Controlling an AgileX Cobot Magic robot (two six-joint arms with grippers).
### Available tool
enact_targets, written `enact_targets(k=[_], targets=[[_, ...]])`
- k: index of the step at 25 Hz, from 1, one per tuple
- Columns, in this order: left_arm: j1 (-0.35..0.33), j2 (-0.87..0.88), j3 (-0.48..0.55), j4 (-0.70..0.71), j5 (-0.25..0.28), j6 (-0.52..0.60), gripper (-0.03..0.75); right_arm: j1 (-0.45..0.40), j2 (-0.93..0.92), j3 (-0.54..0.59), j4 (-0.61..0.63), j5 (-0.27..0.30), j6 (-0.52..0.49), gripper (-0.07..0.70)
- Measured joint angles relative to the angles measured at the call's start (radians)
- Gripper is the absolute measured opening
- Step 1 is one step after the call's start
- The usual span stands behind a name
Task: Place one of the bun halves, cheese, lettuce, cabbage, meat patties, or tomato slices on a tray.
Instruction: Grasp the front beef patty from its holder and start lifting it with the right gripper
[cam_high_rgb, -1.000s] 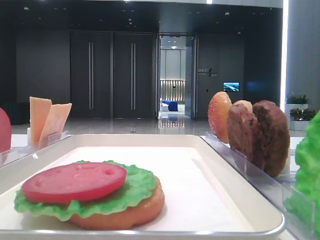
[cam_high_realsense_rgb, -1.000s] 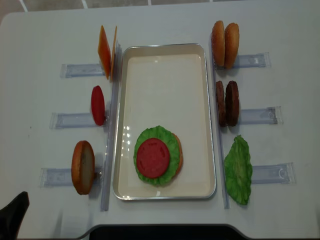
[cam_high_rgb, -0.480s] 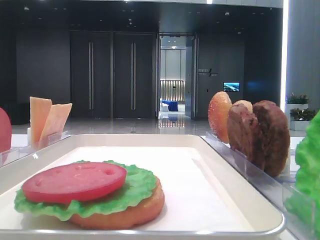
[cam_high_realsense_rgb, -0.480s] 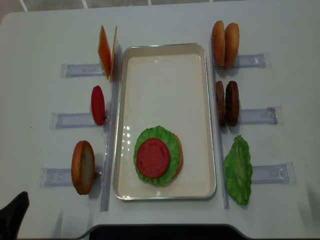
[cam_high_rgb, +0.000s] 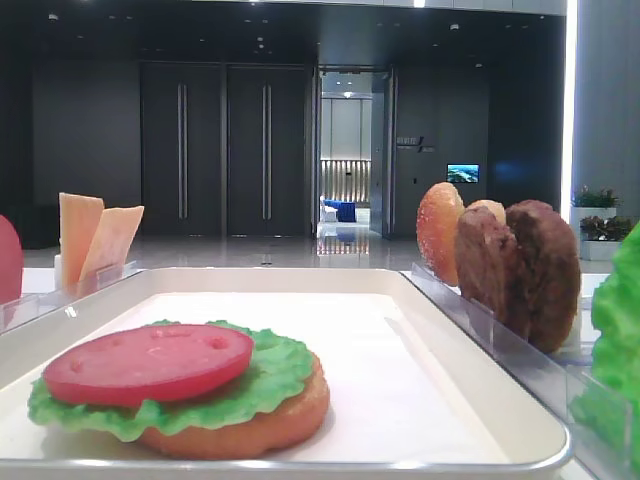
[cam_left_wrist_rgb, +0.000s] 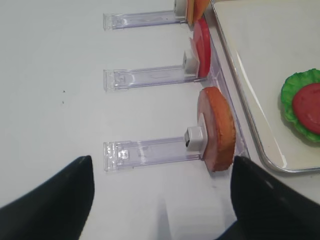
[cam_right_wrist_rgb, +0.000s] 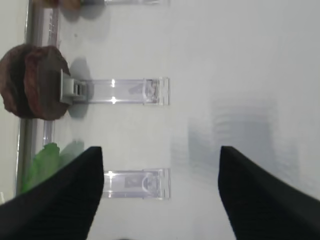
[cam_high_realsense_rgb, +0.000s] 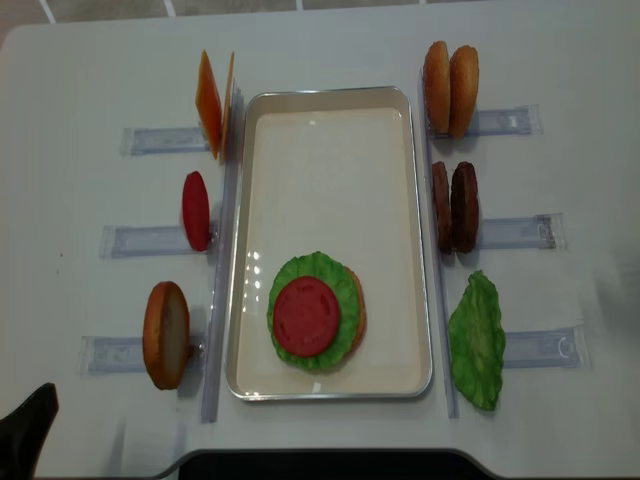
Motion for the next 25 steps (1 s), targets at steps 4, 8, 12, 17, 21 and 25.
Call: enact_targets(k=[4,8,12,17,21,25], targets=[[0.0,0.0,0.0,0.0,0.0,0.0,0.659,0.0,0.126,-0.11,0.0,-0.001,-0.001,0.465],[0.0,0.0,0.0,0.0,0.0,0.0,0.659,0.0,0.227,-0.202,0.004,0.018,-0.001,0.465],[0.0,0.0,0.0,0.0,0.0,0.0,0.659,0.0,0.292,-0.264,0.004,0.074,-0.001,0.465],[0.0,0.0,0.0,0.0,0.0,0.0,0.659,0.0,0.329,-0.302,0.003,0.084,0.042,0.465],[0.0,0.0,0.0,0.0,0.0,0.0,0.659,0.001,0.337,-0.308,0.001,0.086,0.071,0.465],[0.0,0.0,0.0,0.0,0.0,0.0,0.659,0.057,0.34,-0.314,-0.004,0.088,0.135,0.465]])
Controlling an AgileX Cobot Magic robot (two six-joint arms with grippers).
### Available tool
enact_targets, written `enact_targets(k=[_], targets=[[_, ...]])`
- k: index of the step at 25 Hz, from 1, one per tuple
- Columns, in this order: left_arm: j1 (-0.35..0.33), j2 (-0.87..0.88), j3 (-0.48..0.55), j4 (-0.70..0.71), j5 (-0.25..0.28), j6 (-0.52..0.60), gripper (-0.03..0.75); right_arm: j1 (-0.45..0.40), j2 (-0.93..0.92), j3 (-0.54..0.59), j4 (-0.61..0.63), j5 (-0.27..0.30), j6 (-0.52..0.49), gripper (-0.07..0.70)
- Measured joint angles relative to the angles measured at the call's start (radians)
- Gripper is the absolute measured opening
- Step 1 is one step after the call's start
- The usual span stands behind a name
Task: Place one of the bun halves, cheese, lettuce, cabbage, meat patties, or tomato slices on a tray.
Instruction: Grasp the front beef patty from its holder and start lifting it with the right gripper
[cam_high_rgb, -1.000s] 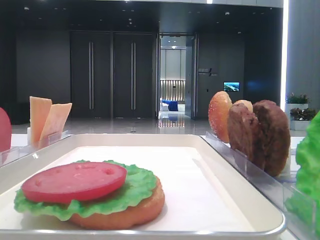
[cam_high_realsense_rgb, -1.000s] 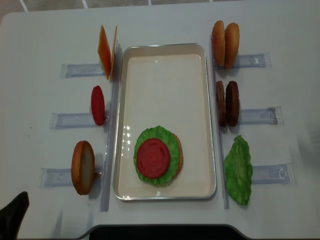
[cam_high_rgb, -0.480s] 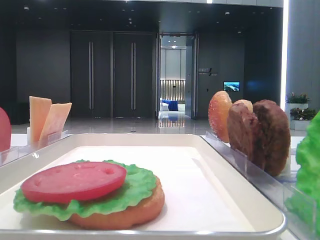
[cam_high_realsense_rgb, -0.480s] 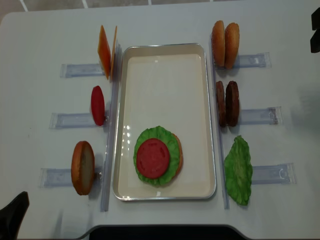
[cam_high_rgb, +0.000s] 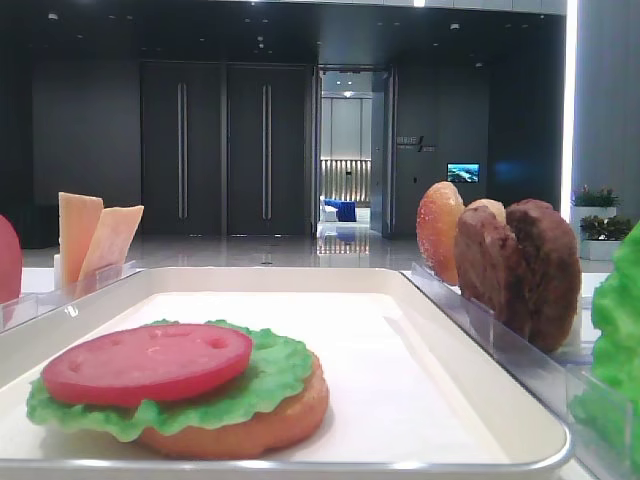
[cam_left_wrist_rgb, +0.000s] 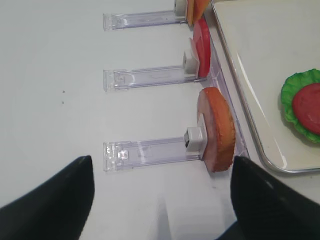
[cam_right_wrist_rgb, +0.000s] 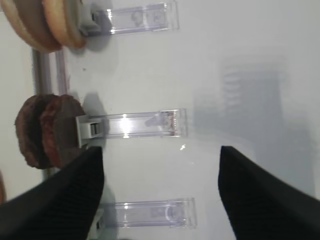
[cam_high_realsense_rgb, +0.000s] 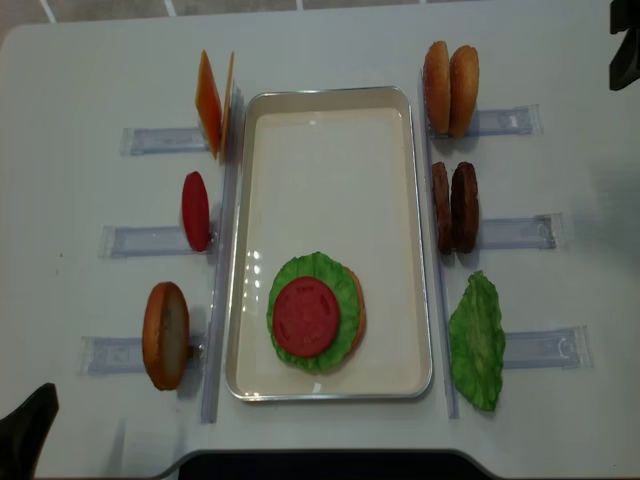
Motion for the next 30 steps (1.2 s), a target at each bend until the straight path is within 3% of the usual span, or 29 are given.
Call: enact_targets(k=[8,15,22,30], targets=[[0.0,0.0,0.0,0.0,0.0,0.0,0.659,0.241,0.049,-0.039,-0.065,0.003,0.234,0.465],[0.0,0.0,0.0,0.0,0.0,0.0,0.659,0.388,0.143,-0.097,-0.069,0.002,0.35,0.465],[0.0,0.0,0.0,0.0,0.0,0.0,0.659,0.471,0.224,-0.099,-0.107,0.002,0.418,0.465],[0.0,0.0,0.0,0.0,0.0,0.0,0.659,0.49,0.256,-0.1,-0.12,0.002,0.519,0.466]])
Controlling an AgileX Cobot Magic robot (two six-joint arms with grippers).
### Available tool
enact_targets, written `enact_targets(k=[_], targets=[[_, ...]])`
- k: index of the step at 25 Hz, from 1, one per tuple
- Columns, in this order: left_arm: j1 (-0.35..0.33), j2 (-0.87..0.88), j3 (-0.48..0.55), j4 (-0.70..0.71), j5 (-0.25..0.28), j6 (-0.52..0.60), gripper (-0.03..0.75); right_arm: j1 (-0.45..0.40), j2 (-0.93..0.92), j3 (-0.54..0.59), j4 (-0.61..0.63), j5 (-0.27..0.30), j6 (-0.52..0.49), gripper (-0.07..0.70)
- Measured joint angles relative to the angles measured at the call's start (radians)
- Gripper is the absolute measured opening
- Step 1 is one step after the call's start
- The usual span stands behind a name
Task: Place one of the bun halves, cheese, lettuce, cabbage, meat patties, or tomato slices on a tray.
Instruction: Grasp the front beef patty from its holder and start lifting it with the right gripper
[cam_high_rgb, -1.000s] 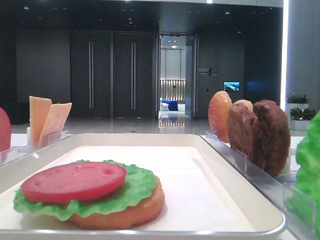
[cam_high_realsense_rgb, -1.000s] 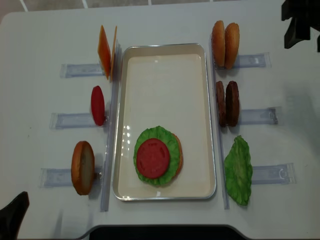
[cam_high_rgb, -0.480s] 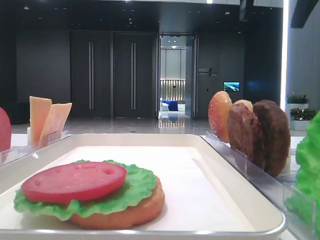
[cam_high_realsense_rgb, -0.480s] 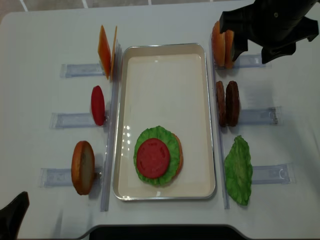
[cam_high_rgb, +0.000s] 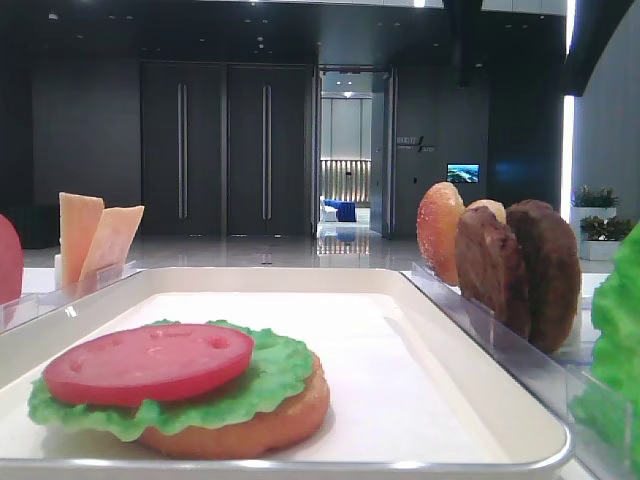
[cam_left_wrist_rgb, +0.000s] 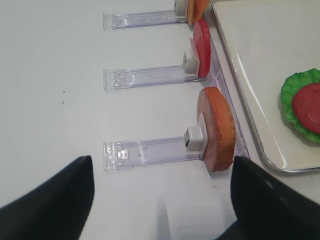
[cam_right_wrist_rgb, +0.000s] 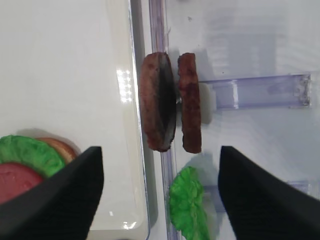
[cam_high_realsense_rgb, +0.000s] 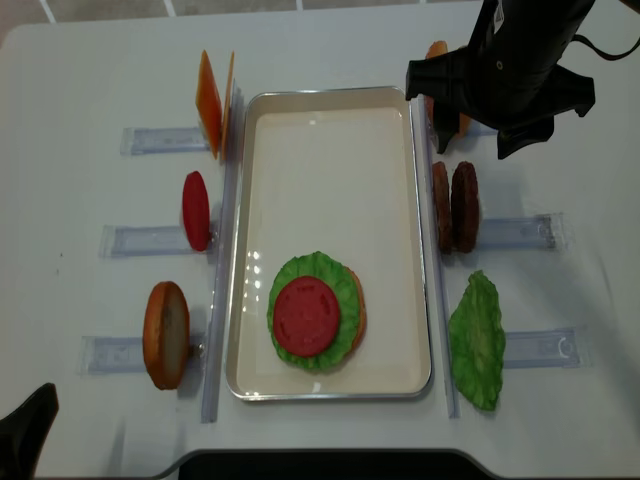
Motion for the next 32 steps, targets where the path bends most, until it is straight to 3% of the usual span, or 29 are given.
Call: enact_targets(k=[8,15,32], targets=[[0.0,0.0,0.0,0.0,0.0,0.0,0.659,0.029,0.044,0.0,0.011,-0.006,-0.006,0.466],[0.0,0.0,0.0,0.0,0.0,0.0,0.659,0.081,0.116,0.0,0.011,-0.057,-0.025,0.466],[0.0,0.0,0.0,0.0,0.0,0.0,0.659,0.081,0.155,0.0,-0.058,-0.096,-0.059,0.465]])
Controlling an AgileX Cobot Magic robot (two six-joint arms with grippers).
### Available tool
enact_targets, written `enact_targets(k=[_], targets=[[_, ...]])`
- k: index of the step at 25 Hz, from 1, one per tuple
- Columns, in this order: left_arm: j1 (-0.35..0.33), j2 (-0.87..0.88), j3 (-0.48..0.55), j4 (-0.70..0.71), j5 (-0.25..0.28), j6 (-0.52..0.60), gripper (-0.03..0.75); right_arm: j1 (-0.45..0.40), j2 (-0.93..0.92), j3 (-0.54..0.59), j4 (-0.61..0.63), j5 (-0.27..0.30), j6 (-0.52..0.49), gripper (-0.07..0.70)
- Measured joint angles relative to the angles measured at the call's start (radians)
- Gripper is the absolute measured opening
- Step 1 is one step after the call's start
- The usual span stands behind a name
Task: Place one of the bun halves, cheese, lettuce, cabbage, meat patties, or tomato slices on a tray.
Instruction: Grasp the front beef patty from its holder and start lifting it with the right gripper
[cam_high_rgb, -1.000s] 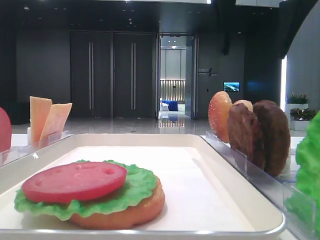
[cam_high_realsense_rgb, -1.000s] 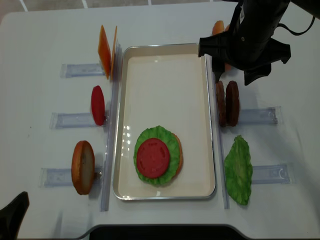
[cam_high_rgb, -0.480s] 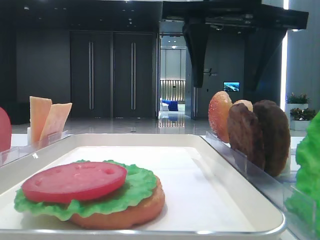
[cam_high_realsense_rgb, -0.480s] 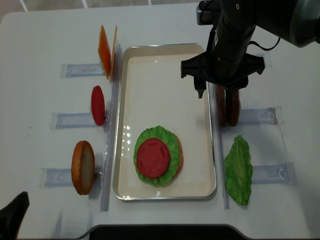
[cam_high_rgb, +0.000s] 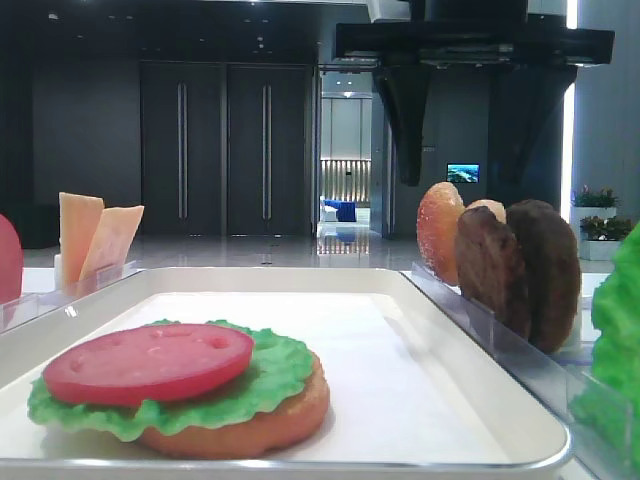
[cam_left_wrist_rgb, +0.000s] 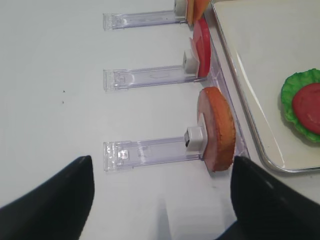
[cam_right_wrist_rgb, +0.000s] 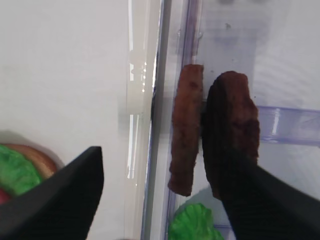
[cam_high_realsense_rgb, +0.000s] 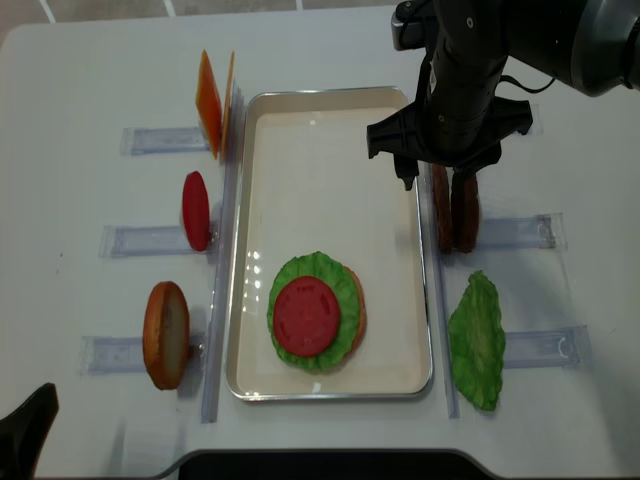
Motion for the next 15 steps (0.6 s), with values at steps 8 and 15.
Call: enact_targets(k=[8,15], targets=[[0.0,0.0,0.0,0.0,0.0,0.0,0.659,0.0,0.0,0.0,0.003,-0.006,-0.001,0.465],[0.0,0.0,0.0,0.0,0.0,0.0,0.659,0.0,0.0,-0.001,0.001,-0.008,-0.003,0.465]])
